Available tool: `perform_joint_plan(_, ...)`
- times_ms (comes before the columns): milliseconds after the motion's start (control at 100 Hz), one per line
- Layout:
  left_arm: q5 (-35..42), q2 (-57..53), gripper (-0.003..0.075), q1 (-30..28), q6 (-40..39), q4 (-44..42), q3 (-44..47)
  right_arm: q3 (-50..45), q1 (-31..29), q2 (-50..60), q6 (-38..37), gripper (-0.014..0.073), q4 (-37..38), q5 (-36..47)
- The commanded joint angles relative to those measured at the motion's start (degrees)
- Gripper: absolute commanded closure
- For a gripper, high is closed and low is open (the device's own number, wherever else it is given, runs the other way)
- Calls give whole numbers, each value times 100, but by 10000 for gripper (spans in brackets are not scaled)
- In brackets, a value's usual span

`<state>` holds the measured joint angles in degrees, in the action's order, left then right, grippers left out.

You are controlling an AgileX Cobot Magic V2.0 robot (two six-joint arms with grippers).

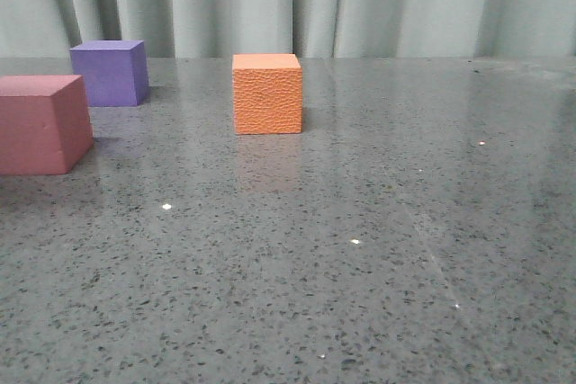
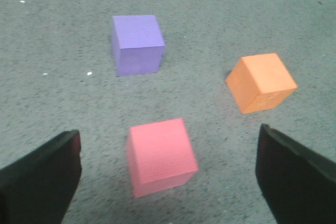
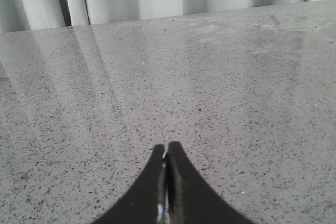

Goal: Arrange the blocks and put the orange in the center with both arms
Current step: 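Move the open left gripper down over the orange cube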

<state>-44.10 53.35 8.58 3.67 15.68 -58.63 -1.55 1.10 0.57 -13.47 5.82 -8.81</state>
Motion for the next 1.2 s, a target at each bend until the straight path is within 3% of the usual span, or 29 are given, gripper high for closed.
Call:
perform_joint_plan(0, 621, 210, 83, 389, -279, 159, -337, 74, -31, 148, 54, 661, -6, 496)
perform_joint_plan(120, 929, 721, 100, 1067, -882, -312, -615, 74, -31, 148, 54, 661, -6, 496)
perform_joint_plan(390, 940, 2457, 102, 2635, -3171, -2790, -1726, 74, -31, 148, 54, 661, -6, 496)
perform_joint_plan(620, 750, 3787, 102, 3161, -4482, -3690, -2938, 74, -31, 148, 54, 661, -6, 496)
perform_joint_plan(820, 427, 4458, 102, 3427, -4603, -3769, -3716, 74, -31, 148, 54, 661, -6, 496)
perform_joint_plan(1030, 777, 4482, 102, 3485, -4592, -3820, -3735, 74, -31, 148, 54, 661, -6, 496)
perform_joint_plan(1190, 556, 4482, 102, 3484, -4627, -3947, -3735, 74, -31, 148, 54, 661, -6, 496)
